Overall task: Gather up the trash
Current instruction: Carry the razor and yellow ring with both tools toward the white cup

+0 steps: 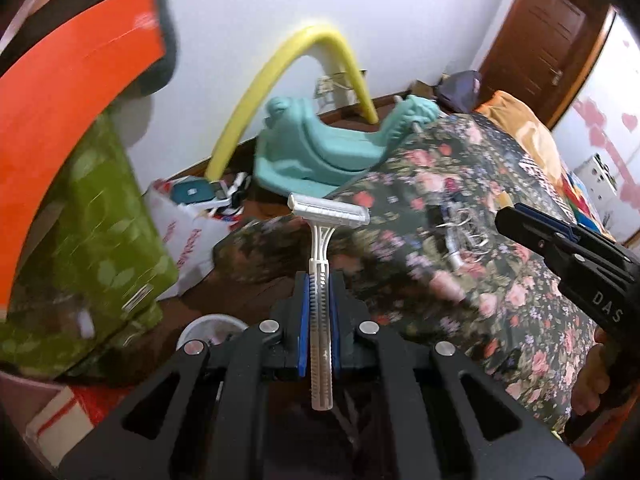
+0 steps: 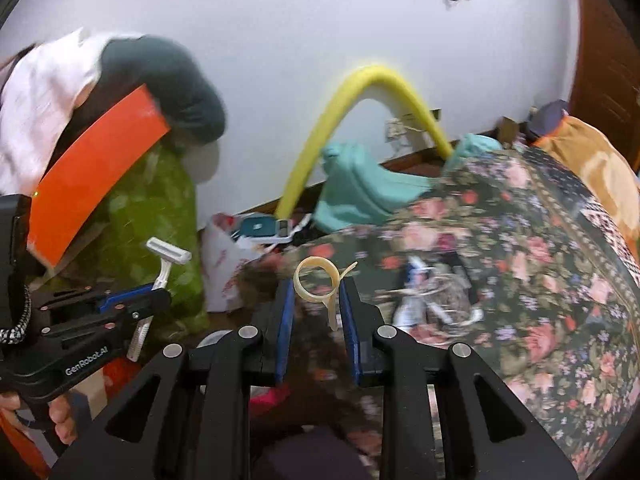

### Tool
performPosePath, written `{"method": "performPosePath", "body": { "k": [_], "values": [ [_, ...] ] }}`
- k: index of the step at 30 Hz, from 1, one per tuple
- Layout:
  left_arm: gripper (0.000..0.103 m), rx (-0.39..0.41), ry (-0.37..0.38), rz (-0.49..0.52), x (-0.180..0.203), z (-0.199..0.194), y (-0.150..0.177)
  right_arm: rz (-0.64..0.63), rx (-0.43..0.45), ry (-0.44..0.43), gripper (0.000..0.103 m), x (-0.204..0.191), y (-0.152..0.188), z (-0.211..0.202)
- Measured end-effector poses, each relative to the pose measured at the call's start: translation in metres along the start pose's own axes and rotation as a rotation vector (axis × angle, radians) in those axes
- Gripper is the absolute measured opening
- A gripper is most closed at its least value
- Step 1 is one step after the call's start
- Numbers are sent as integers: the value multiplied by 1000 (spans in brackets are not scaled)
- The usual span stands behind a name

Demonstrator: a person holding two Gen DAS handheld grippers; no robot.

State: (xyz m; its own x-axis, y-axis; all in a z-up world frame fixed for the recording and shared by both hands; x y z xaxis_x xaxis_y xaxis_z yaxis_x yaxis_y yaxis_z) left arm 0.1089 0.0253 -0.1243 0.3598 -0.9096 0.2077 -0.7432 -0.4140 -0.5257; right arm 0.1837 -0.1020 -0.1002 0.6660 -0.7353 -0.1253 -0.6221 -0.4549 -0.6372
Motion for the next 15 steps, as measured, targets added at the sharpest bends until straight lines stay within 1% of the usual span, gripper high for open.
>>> {"method": "performPosePath", "body": {
  "k": [5, 6, 9, 15],
  "values": [
    [8, -19, -25, -79, -47, -3, 24, -64, -27, -41, 21, -44, 6, 13],
    [8, -24, -30, -89, -52, -3, 27, -74, -34, -52, 21, -53, 8, 16],
    [8, -54, -46, -129, -76, 4, 43, -94, -54, -78, 21, -77, 13, 27],
    [8, -112, -77, -171, -111, 22, 64, -143, -123, -120, 21, -119, 26, 55]
  ]
}}
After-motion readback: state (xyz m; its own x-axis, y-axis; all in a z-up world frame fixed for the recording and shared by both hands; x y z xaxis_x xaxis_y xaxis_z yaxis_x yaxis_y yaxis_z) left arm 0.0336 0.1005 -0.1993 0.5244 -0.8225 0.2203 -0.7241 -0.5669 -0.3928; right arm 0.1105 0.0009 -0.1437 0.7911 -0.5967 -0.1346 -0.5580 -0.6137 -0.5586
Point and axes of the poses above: each gripper's, at about its wrist camera, not at the fingertips, and z roughly the way its jaws point, x to its right, y to its underside, the point moved 4 cm from there along z, roughly the way its jaws point, and after that the axes turned 1 degree about -z, right-handed, at the moved point
